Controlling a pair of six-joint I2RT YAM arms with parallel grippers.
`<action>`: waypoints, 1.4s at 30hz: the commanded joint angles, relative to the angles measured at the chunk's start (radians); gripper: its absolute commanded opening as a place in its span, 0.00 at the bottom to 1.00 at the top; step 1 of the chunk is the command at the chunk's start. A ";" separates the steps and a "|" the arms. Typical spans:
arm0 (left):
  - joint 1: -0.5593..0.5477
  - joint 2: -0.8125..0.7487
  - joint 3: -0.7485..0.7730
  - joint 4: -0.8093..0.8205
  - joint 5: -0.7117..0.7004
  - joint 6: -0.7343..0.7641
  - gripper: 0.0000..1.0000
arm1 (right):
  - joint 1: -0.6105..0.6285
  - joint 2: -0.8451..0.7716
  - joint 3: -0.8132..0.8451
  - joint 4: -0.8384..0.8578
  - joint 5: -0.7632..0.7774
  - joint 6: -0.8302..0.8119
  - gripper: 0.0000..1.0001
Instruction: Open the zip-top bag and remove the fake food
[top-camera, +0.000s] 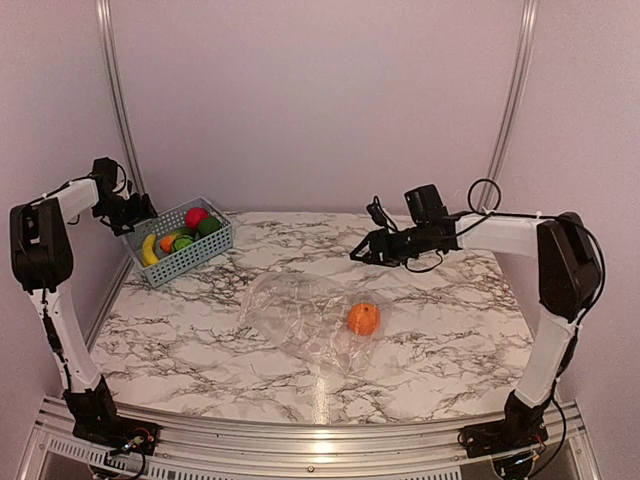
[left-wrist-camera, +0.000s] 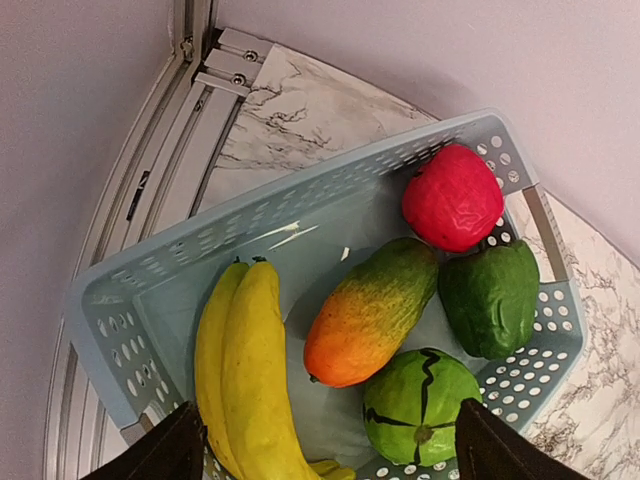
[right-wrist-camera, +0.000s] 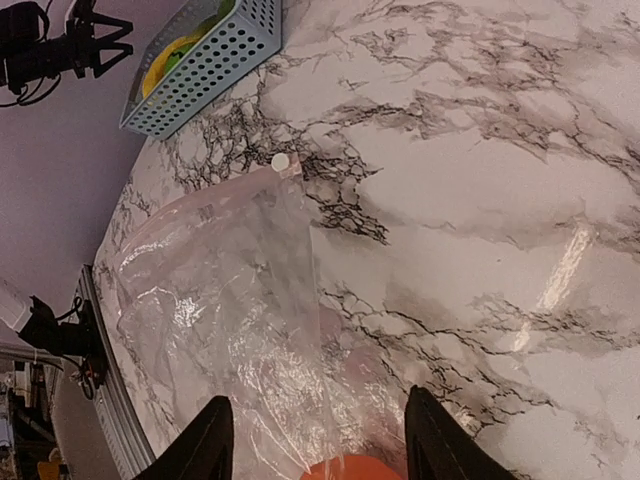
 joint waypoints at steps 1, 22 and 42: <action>-0.042 -0.119 -0.061 0.040 0.083 0.010 0.87 | -0.020 -0.130 -0.076 -0.028 0.014 0.018 0.56; -0.386 -0.400 -0.567 0.219 0.372 0.000 0.75 | -0.036 -0.402 -0.628 0.162 -0.039 0.201 0.66; -0.668 -0.191 -0.649 0.458 0.445 -0.162 0.53 | -0.035 -0.174 -0.602 0.400 -0.115 0.202 0.17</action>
